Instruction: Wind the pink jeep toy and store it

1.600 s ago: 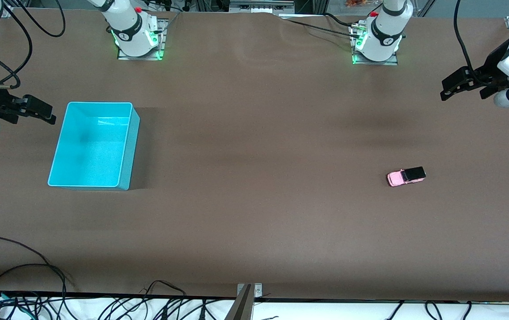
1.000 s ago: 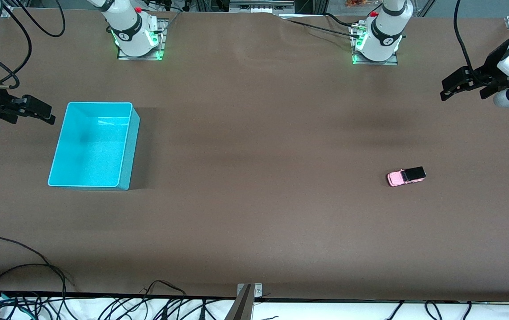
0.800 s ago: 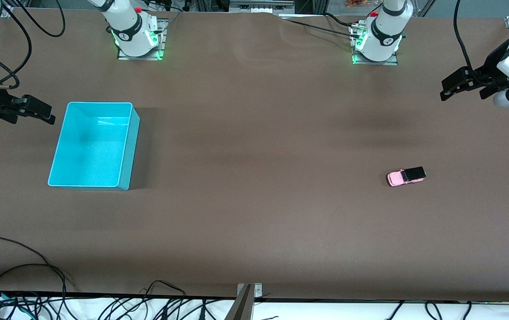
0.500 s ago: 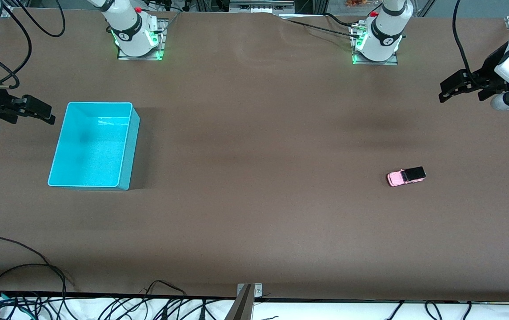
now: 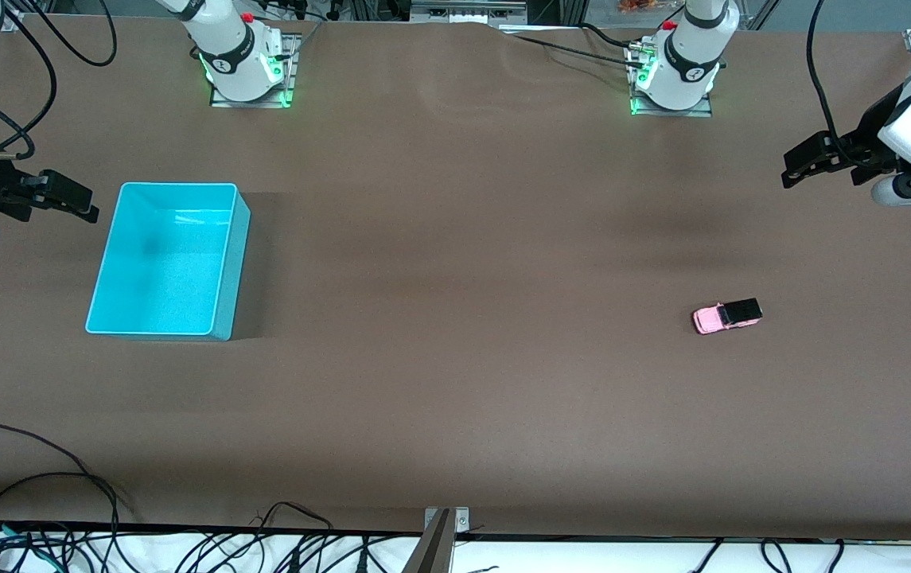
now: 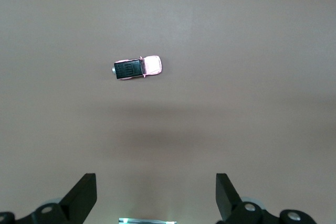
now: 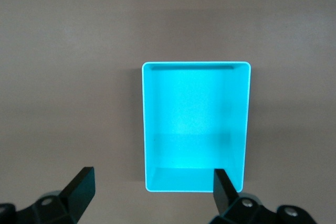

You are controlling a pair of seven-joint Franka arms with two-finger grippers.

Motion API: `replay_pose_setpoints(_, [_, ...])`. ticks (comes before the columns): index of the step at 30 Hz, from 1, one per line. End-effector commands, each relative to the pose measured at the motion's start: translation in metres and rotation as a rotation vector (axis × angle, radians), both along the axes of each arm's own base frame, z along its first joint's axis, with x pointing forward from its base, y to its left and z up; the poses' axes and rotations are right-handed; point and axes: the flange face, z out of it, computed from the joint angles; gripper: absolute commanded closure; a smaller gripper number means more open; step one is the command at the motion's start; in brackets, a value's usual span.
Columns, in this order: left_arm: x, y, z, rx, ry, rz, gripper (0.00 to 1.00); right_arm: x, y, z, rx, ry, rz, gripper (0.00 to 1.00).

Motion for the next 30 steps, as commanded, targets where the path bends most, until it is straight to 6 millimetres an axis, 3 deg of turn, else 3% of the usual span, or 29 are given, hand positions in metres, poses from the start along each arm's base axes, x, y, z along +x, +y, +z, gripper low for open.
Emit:
replay_pose_setpoints(1, [0.004,0.001,0.006,-0.024,-0.005,-0.008,0.0,-0.001,-0.002,0.003,-0.007,0.004,0.009,0.0])
replay_pose_setpoints(10, [0.005,-0.004,0.002,-0.026,0.006,-0.017,0.0,-0.001,-0.003,0.003,-0.007,0.004,0.008,0.0])
replay_pose_setpoints(30, [0.01,0.012,-0.005,-0.026,0.019,0.009,0.0,-0.001,-0.003,0.003,-0.006,0.004,0.007,0.0])
